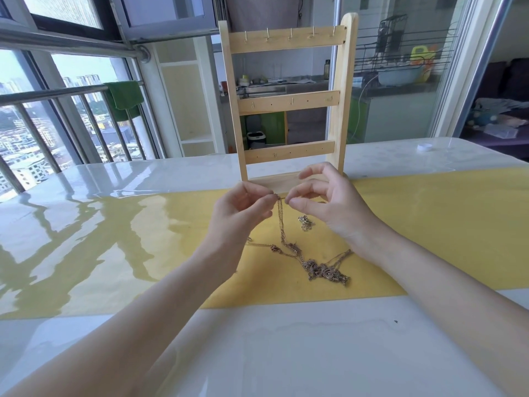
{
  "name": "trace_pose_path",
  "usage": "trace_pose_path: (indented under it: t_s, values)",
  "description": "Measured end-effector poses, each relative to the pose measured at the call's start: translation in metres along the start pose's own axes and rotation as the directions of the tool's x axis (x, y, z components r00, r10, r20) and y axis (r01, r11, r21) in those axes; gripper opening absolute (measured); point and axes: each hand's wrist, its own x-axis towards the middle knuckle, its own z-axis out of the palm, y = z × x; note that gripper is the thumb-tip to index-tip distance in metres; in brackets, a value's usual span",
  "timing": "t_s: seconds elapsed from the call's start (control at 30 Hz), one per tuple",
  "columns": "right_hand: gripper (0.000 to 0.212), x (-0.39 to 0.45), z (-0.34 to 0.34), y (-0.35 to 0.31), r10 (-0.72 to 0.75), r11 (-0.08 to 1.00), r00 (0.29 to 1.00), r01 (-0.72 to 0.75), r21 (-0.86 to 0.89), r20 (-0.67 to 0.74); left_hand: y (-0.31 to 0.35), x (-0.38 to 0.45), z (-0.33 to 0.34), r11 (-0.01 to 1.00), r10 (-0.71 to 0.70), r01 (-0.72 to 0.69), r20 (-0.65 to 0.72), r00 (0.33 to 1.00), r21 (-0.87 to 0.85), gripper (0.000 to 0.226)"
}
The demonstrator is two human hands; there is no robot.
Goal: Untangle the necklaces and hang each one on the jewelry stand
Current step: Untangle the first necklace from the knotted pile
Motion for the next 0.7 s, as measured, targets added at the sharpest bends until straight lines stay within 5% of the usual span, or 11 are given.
trace_pose_path:
  t_s: [0.4,0.7]
  values:
    - [0.035,-0.0011,0.0071,0.0011,-0.149,0.974,0.989,0.144,-0.176,-0.018,-0.0013,-0.0025,0.0044,1.000,-0.023,0.022,0.060,0.998,0.020,0.013]
    - [0.039,-0.0018,0.0081,0.0061,-0.247,0.861,0.966,0.256,-0.439,0.080,-0.0037,-0.0003,0.0010,0.964,-0.058,0.044,0.046,0.997,0.262,0.011]
